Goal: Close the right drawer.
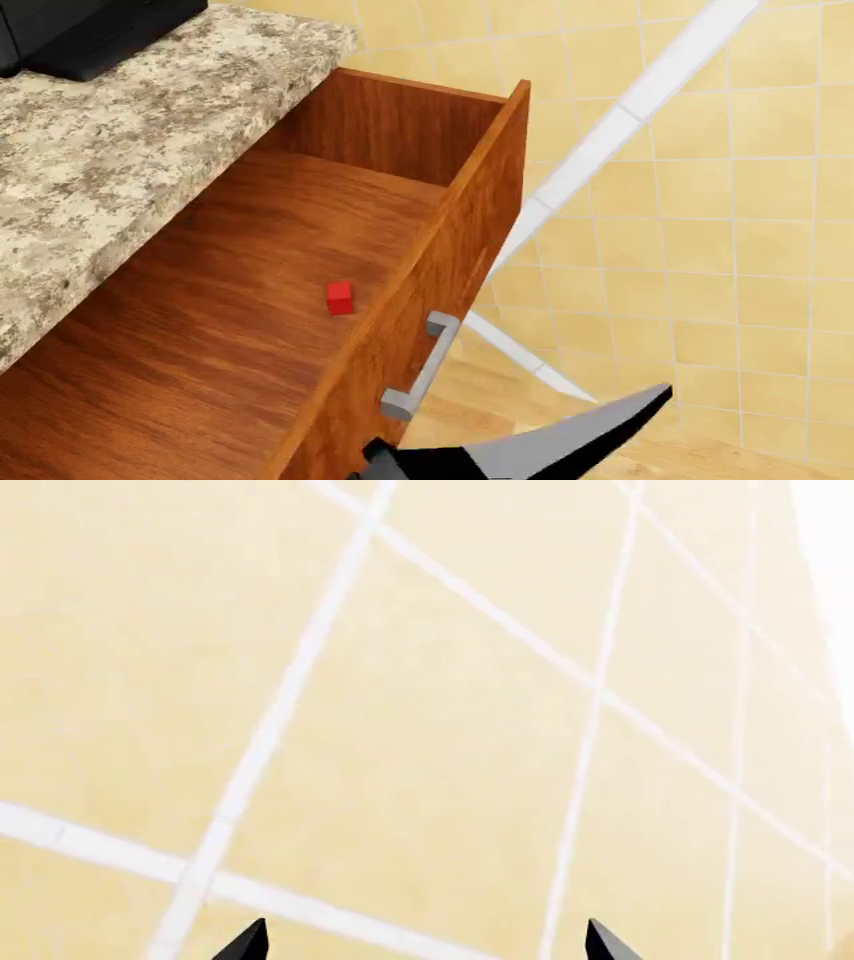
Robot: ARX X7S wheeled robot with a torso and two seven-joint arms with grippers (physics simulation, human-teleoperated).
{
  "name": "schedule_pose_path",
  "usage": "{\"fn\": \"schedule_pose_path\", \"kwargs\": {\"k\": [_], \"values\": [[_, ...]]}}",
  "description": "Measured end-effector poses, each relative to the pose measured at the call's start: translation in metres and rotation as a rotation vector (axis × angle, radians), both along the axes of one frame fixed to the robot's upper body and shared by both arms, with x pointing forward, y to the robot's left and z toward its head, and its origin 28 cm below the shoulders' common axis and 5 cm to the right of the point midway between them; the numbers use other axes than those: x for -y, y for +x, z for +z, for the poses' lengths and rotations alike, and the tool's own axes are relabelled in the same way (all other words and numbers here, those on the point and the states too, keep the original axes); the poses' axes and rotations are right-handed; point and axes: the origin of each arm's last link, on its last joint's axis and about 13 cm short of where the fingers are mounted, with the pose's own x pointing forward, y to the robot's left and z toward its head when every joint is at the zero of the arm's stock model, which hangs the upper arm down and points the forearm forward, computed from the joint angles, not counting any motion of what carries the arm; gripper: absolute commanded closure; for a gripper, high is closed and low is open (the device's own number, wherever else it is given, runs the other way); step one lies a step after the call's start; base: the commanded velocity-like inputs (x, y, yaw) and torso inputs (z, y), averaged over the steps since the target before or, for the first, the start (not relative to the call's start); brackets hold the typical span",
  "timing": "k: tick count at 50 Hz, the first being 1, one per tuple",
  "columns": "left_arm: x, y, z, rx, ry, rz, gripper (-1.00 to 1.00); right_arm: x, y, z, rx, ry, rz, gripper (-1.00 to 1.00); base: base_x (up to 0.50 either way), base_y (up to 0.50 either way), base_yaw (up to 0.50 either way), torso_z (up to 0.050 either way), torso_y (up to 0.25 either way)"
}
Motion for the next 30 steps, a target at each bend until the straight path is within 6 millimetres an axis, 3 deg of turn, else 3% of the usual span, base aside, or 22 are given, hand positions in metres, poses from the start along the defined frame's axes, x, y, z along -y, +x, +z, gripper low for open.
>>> {"fn": "schedule_pose_path", "kwargs": {"k": [6,14,20,30], "values": [[0.012,-0.032,-0.063,-0.061,-0.047,-0.041,-1.0,0.002,-0.005,-0.005,0.014,0.017,-0.026,-1.0,0.0,0.0,0.0,0.0,0.0],[0.023,-0.065,-0.102,-0.178,0.037,0.002,-1.0,0.004,-0.006,-0.012,0.024,0.03,-0.055,-1.0,0.0,0.0,0.0,0.0,0.0],[0.031,-0.065,-0.123,-0.246,0.107,0.013,-1.0,0.004,-0.005,-0.019,0.021,0.039,-0.07,-1.0,0.0,0.0,0.0,0.0,0.0],[0.037,-0.047,-0.145,-0.302,0.185,0.029,-1.0,0.001,-0.002,-0.024,0.011,0.043,-0.061,-1.0,0.0,0.0,0.0,0.0,0.0]]}}
